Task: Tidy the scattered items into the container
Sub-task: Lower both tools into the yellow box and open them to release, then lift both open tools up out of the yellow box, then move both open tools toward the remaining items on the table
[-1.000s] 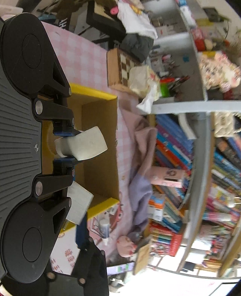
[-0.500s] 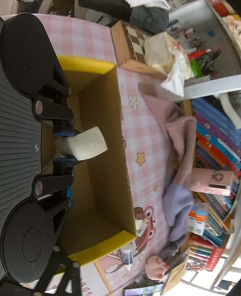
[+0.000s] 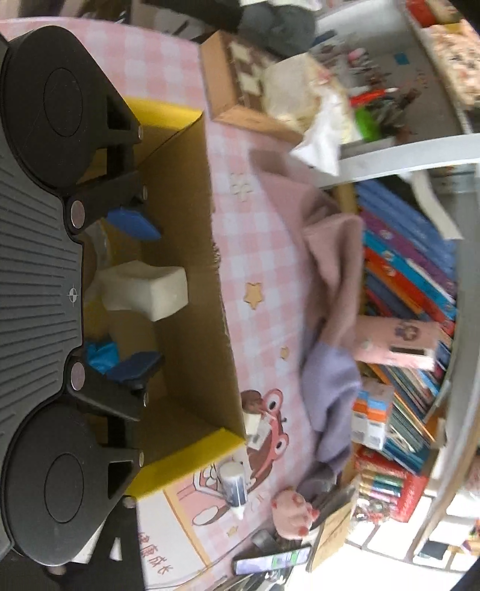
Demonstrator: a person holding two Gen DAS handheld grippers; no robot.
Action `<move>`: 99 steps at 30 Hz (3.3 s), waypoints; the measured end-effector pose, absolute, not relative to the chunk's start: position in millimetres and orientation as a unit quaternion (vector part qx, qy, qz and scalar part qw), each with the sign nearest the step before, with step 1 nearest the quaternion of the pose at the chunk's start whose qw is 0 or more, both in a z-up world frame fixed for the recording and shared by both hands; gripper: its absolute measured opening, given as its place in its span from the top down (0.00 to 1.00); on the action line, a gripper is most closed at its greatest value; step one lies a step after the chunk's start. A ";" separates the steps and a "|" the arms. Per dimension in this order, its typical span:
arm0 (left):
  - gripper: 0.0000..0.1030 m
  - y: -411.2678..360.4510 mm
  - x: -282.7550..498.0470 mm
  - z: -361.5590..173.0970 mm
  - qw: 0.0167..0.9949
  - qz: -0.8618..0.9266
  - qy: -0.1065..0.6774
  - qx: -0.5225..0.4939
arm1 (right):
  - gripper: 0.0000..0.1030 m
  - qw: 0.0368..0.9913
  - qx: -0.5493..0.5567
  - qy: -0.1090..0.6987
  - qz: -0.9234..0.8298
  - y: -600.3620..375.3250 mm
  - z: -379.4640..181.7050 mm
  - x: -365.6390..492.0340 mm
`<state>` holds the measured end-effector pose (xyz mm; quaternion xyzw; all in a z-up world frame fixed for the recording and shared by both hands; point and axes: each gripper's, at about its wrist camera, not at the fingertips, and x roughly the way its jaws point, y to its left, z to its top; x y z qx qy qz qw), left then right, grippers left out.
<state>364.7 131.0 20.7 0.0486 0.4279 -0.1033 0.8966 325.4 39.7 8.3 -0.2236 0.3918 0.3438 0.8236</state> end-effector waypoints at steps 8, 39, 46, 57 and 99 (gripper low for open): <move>0.33 132.8 299.5 59.8 0.927 -0.097 0.356 0.068 | 0.55 0.860 -0.181 0.351 0.325 18.9 41.6 290.5; 0.27 144.3 62.0 62.3 0.955 -0.008 0.295 0.009 | 0.55 0.933 -0.120 0.277 0.195 -28.2 59.7 100.9; 0.24 139.9 36.3 43.8 0.947 0.006 0.321 0.001 | 0.53 0.934 -0.115 0.290 0.173 -30.5 41.0 69.6; 0.20 129.1 12.9 29.1 0.939 0.004 0.343 0.011 | 0.50 0.929 -0.132 0.298 0.176 -24.6 31.5 40.6; 0.08 55.5 66.1 4.3 0.912 -0.132 0.386 0.040 | 0.21 0.935 -0.123 0.330 0.042 -89.0 19.0 49.7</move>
